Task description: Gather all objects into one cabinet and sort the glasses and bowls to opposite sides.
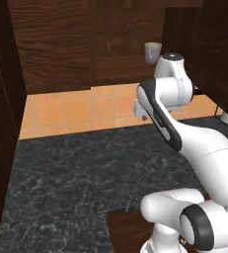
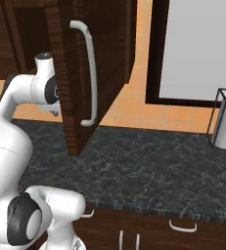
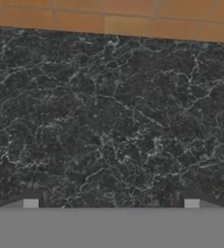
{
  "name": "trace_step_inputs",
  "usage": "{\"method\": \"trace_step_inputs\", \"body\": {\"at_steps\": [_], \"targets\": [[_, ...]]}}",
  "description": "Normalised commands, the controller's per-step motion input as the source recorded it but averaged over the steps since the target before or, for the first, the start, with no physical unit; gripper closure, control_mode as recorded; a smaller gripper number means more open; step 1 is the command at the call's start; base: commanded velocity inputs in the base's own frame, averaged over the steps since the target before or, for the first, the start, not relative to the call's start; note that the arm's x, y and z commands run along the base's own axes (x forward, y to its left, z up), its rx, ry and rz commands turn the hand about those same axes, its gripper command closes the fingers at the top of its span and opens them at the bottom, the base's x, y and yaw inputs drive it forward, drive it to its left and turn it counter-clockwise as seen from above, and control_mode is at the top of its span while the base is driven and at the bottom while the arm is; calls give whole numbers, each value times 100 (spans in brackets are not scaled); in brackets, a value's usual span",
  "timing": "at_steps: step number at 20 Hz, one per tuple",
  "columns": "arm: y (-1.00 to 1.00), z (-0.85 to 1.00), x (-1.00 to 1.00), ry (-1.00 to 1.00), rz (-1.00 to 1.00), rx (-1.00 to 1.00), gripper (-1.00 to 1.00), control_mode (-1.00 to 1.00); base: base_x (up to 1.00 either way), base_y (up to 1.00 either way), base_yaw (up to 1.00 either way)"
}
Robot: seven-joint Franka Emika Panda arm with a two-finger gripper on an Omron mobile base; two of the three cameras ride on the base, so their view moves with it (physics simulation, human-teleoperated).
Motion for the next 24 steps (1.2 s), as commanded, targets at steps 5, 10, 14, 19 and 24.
{"method": "trace_step_inputs", "body": {"at_steps": [5, 10, 14, 19, 24], "targets": [[0, 0, 0, 0, 0, 0, -100, 100, 100, 26, 0], [0, 0, 0, 0, 0, 0, -100, 100, 100, 30, 0], [0, 0, 0, 0, 0, 0, -100, 100, 100, 31, 0], [0, 0, 0, 0, 0, 0, -100, 100, 86, 20, 0], [0, 0, 0, 0, 0, 0, -100, 100, 71, 17, 0]]}}
